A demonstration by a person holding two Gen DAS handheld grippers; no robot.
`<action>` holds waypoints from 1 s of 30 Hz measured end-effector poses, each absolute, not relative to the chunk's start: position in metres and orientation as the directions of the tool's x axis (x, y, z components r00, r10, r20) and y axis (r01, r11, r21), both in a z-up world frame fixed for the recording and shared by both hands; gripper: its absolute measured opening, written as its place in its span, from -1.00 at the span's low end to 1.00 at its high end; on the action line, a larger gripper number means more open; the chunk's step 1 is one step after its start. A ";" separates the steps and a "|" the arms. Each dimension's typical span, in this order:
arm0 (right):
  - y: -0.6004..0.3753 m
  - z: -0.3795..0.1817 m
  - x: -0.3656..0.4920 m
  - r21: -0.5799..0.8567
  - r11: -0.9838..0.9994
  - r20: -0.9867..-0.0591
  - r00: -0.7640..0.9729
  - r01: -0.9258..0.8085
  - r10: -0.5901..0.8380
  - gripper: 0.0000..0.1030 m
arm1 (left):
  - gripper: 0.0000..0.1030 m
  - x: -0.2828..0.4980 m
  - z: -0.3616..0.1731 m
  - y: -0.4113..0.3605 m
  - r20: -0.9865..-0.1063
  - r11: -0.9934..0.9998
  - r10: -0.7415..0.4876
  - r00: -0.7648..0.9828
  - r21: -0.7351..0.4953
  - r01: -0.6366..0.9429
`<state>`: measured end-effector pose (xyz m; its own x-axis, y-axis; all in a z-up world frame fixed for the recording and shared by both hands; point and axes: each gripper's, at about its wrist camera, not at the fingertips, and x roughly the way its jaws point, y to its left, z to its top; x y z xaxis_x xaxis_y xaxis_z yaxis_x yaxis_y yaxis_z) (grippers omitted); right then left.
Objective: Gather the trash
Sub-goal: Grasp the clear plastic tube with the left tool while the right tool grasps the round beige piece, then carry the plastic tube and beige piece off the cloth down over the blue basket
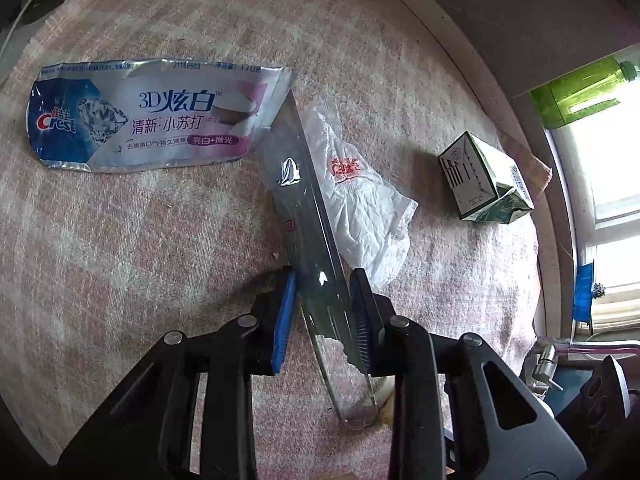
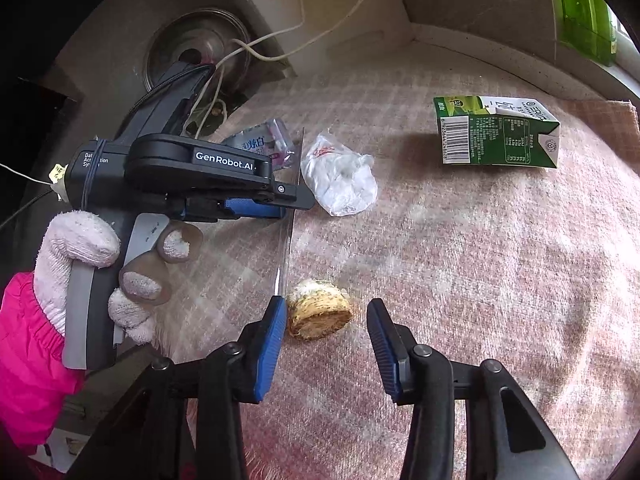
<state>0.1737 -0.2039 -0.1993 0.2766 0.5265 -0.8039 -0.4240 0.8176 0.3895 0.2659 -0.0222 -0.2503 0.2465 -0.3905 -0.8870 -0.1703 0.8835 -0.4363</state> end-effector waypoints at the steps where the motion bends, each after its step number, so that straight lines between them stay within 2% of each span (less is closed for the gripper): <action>1: -0.204 -0.200 0.174 0.390 0.817 -0.804 0.275 -0.425 0.527 -0.13 | -0.47 0.266 -0.251 -0.023 -0.887 0.884 -0.389 0.250 -0.436 -0.169; 9: -0.194 -0.204 0.175 0.395 0.800 -0.802 0.254 -0.452 0.540 -0.13 | -0.54 0.256 -0.246 -0.007 -0.869 0.870 -0.416 0.268 -0.466 -0.160; 13: -0.185 -0.209 0.176 0.351 0.807 -0.825 0.251 -0.475 0.506 -0.12 | -0.54 0.254 -0.246 -0.005 -0.865 0.868 -0.422 0.272 -0.472 -0.156; 15: -0.184 -0.212 0.177 0.331 0.816 -0.834 0.257 -0.474 0.488 -0.21 | -0.55 0.253 -0.244 -0.004 -0.862 0.867 -0.426 0.274 -0.476 -0.150; 30: -0.208 -0.183 0.161 0.336 0.834 -0.790 0.352 -0.437 0.502 -0.23 | -0.60 0.215 -0.214 0.016 -0.829 0.852 -0.463 0.314 -0.514 -0.102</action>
<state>0.1612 -0.2077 -0.1829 0.3516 0.5025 -0.7899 -0.4372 0.8342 0.3361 0.2153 0.0159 -0.2140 0.3145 -0.4627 -0.8289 -0.1024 0.8515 -0.5142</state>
